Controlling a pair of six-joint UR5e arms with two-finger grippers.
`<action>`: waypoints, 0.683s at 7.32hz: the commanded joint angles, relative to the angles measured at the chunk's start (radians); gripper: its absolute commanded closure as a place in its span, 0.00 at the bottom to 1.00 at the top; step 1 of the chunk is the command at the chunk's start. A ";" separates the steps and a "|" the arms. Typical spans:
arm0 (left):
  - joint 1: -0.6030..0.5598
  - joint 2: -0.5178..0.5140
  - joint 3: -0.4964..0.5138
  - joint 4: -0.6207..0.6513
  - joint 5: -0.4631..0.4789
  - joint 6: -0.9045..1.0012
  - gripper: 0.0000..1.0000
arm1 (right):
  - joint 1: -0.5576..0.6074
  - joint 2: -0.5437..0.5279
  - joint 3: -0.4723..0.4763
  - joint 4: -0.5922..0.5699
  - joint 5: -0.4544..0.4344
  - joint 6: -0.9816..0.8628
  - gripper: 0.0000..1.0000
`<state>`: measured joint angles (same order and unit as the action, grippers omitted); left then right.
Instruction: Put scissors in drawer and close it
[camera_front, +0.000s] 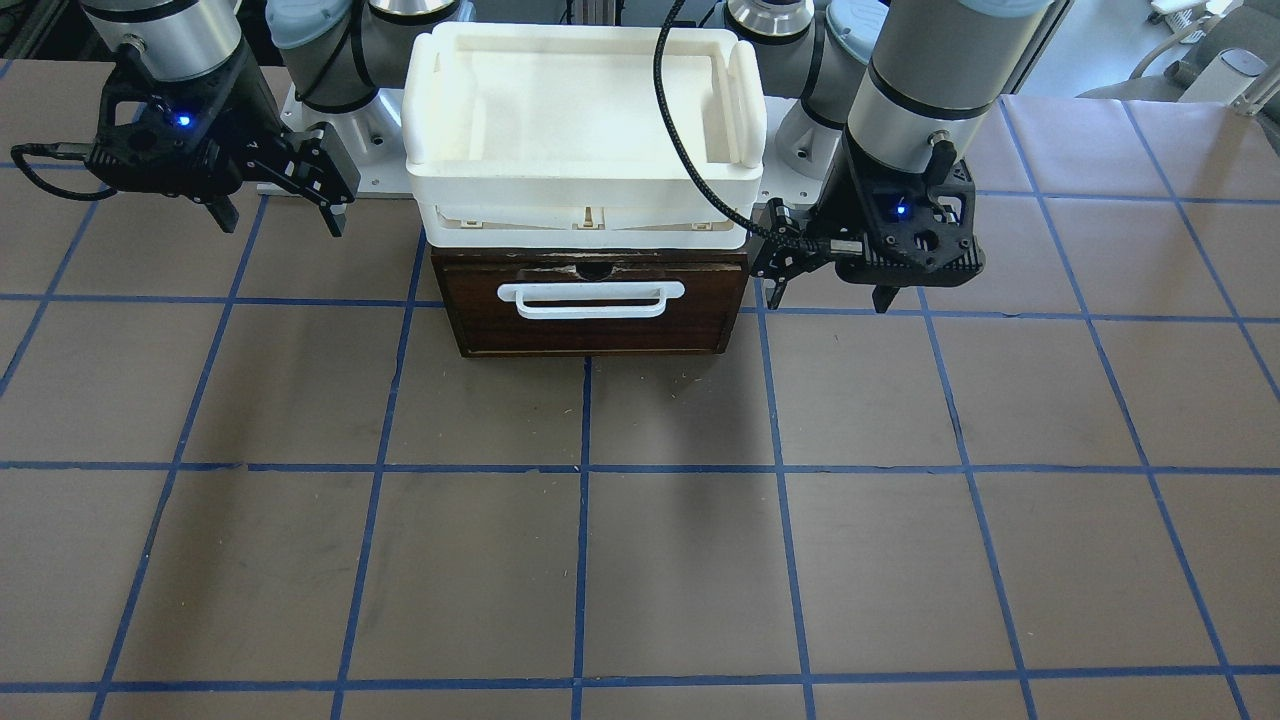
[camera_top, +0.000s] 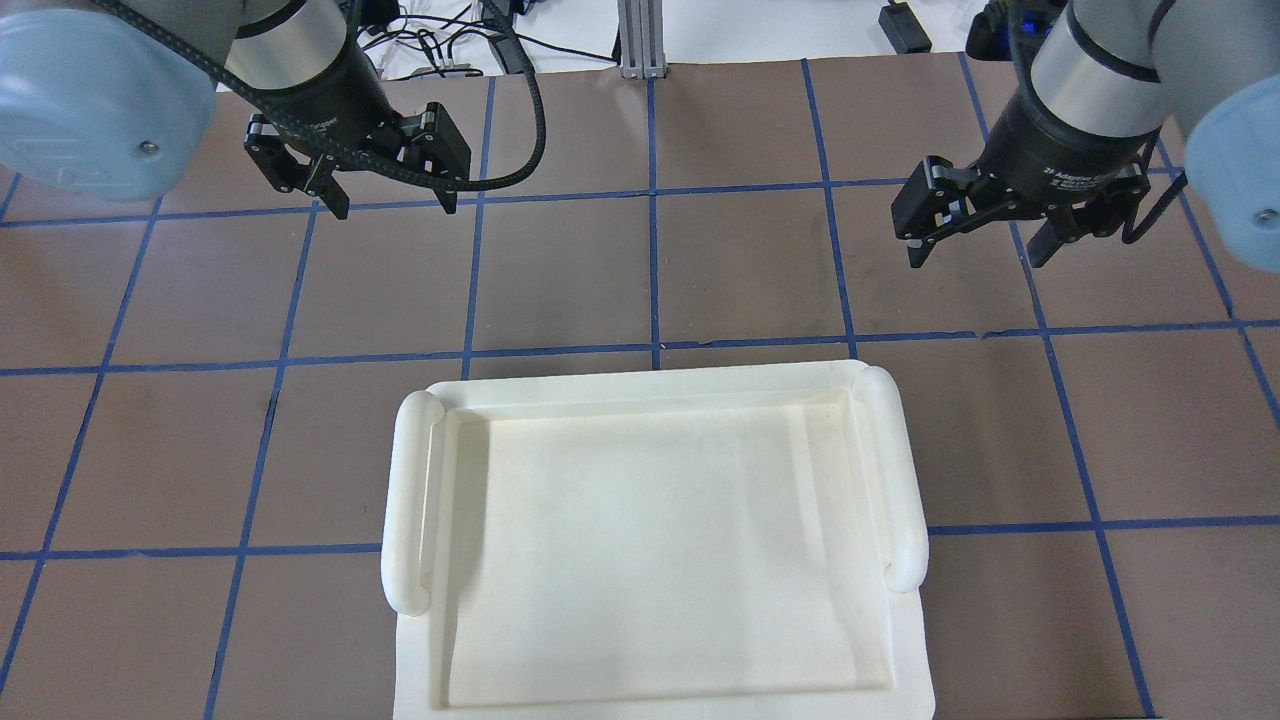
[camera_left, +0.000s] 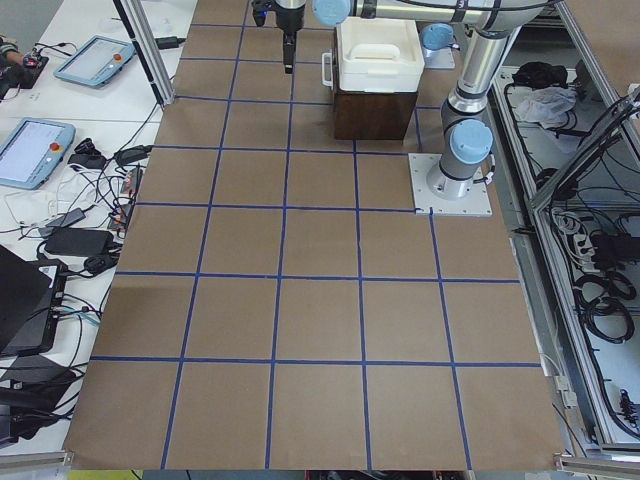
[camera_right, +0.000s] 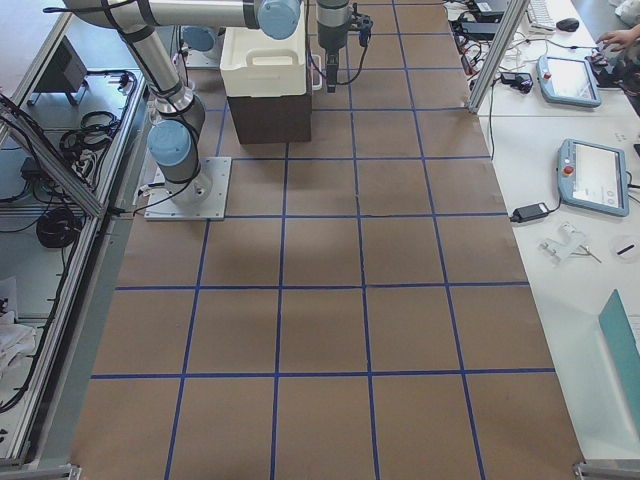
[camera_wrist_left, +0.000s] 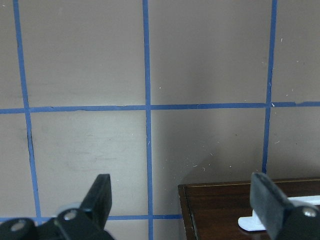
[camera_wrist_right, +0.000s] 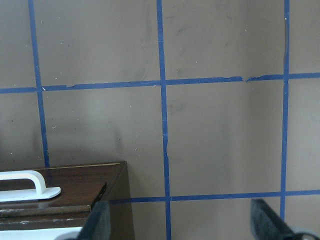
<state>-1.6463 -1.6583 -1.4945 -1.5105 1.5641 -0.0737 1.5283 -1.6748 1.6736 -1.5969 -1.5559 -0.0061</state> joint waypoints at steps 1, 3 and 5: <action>-0.010 -0.003 0.003 -0.008 0.001 -0.008 0.00 | 0.000 0.000 0.000 0.000 0.008 0.000 0.00; -0.010 -0.003 0.003 -0.007 -0.001 -0.008 0.00 | 0.000 0.000 0.000 0.000 -0.001 0.002 0.00; -0.010 -0.002 0.003 -0.008 0.001 -0.008 0.00 | 0.000 -0.003 -0.002 0.000 -0.004 0.000 0.00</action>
<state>-1.6566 -1.6610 -1.4911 -1.5176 1.5636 -0.0819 1.5279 -1.6767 1.6731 -1.5969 -1.5578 -0.0058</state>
